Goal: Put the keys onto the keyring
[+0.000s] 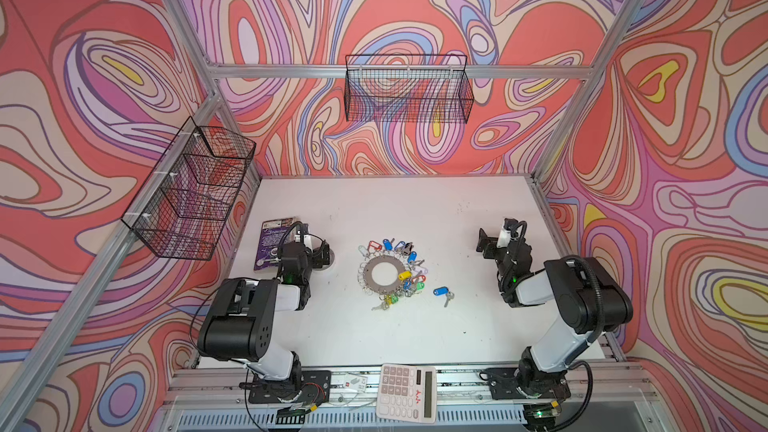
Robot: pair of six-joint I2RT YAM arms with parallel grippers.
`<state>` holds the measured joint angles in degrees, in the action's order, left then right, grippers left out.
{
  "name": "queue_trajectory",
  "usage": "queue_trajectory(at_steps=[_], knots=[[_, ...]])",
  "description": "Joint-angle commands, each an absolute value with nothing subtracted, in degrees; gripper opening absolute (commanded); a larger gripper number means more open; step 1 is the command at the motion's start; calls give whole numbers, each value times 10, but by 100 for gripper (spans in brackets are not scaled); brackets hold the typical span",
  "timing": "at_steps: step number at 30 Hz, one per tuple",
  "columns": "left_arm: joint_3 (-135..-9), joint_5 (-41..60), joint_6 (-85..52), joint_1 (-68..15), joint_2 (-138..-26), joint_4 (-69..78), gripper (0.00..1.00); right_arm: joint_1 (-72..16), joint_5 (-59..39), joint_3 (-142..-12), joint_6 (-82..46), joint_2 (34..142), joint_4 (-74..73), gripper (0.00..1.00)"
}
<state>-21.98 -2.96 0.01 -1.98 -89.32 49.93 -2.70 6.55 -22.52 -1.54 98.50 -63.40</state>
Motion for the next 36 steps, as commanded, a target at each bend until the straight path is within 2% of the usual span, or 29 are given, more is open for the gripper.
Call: queue_trajectory(at_steps=[1,33,36], knots=[[-214,-25,9,-20,-883,512,100,-25,62,-226,-9,981,-642,98],[-218,-20,9,-18,-882,505,100,-25,64,-224,-8,980,-645,98],[-216,-58,-6,-18,-883,509,100,-25,64,-224,-8,980,-645,98]])
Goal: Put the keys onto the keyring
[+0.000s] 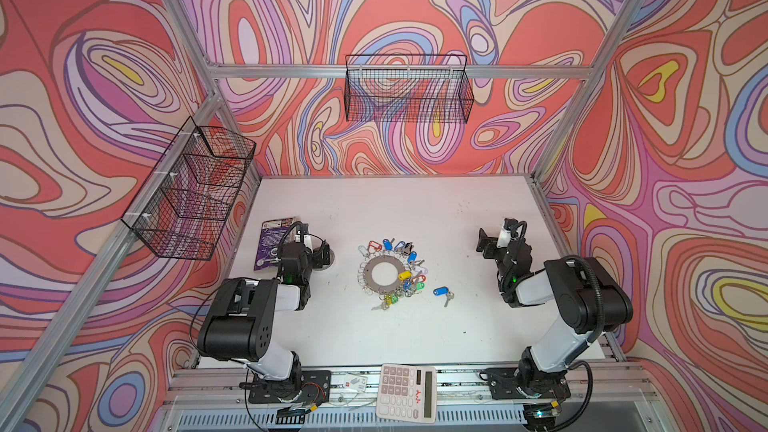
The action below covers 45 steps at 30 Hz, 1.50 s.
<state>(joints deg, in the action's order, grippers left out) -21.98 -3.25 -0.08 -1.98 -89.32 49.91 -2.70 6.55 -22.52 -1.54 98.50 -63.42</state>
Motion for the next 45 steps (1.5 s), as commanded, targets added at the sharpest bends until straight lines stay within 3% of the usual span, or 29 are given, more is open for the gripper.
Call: queue_trajectory(at_steps=[1,6,7,10,12,15,20,26,29,36,39,45], knots=[[-215,-67,-8,-18,-883,512,100,-25,62,-224,-9,980,-644,98],[-216,-68,-10,-16,-883,510,100,-25,73,-226,-16,979,-642,98],[-213,-76,-14,-16,-880,517,100,-27,119,-226,-23,968,-636,98],[-230,-176,8,-60,-813,440,100,-40,221,-228,-47,853,-539,98],[-261,-282,30,-124,-768,366,100,-40,278,-229,-146,787,-495,98],[-324,-418,-151,-196,-702,202,100,-38,274,-226,-244,708,-439,98],[-400,-253,-424,-201,-637,-72,100,-37,309,-245,-334,653,-332,98],[-444,72,-454,-202,-660,-222,99,-51,164,-296,-370,639,-191,96],[-478,158,-426,-202,-697,-288,93,-116,143,-346,-325,675,-127,94],[-531,185,-370,-200,-792,-356,76,-256,35,-432,-254,795,-74,81],[-522,222,-375,-196,-829,-327,62,-294,-37,-467,-248,862,-72,71],[-456,289,-376,-197,-824,-259,54,-340,-103,-491,-252,937,-83,62]])
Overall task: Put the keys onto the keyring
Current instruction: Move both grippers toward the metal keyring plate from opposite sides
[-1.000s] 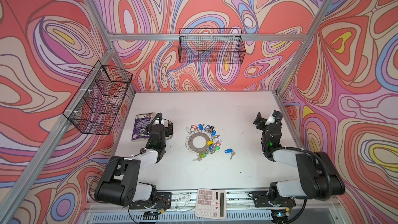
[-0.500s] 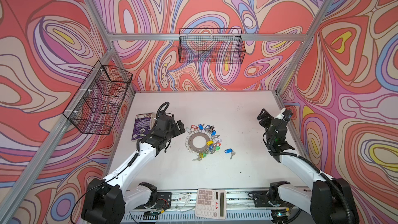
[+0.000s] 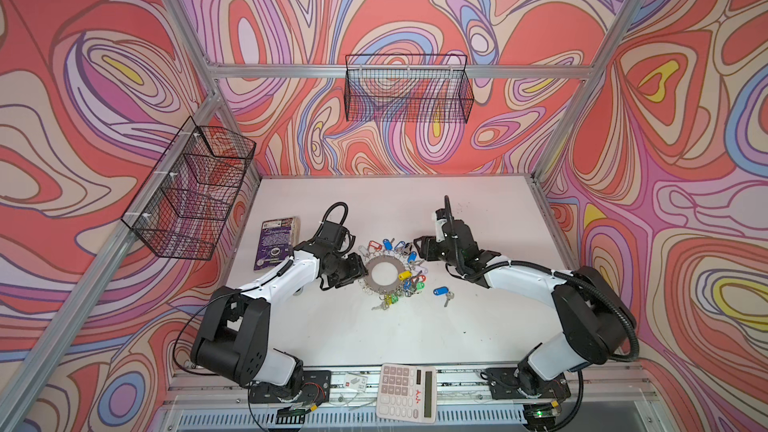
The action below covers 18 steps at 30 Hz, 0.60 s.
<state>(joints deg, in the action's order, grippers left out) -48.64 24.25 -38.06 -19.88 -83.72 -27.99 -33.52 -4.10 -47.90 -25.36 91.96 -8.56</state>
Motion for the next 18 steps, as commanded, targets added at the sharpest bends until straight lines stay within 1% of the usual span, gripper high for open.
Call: queue_trajectory(at_steps=[1,7,12,18], knots=[[-447,288,-374,-198,-818,-258,54,-342,-111,-492,-255,943,-85,61],[-399,284,-374,-205,-792,-226,51,-358,-147,-507,-259,974,-84,58],[-391,289,-378,-213,-814,-193,49,-359,-169,-506,-267,975,-88,58],[-386,288,-393,-221,-835,-156,48,-360,-161,-505,-272,966,-80,58]])
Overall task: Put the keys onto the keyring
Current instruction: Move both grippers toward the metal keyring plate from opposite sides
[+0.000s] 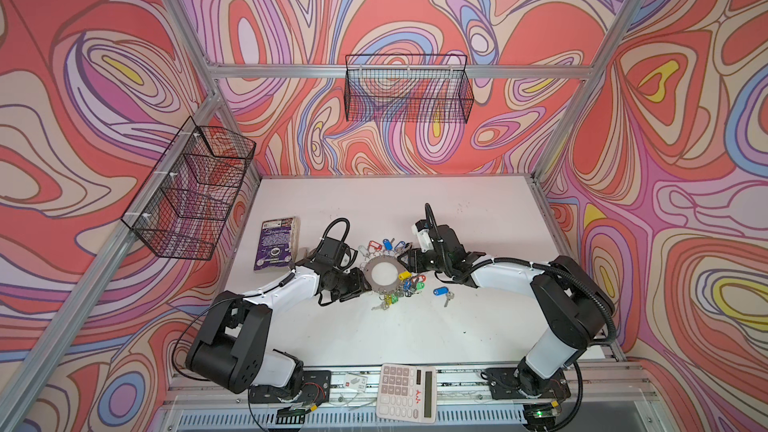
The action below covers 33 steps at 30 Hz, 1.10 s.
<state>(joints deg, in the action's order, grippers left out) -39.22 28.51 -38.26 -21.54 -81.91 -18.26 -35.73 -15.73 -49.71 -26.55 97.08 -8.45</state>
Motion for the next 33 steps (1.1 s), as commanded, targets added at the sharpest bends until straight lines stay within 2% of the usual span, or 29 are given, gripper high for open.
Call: queue_trajectory(at_steps=[1,14,22,26,33], knots=[[-387,288,-392,-222,-841,-156,48,-359,-163,-505,-273,965,-81,58],[-383,291,-402,-246,-882,-112,46,-361,-174,-504,-286,962,-82,58],[-377,272,-409,-254,-876,-116,38,-364,-180,-507,-291,966,-84,58],[-361,289,-425,-255,-873,-79,38,-367,-182,-508,-293,969,-87,57],[-338,270,-465,-255,-859,-45,29,-373,-181,-509,-294,969,-84,57]])
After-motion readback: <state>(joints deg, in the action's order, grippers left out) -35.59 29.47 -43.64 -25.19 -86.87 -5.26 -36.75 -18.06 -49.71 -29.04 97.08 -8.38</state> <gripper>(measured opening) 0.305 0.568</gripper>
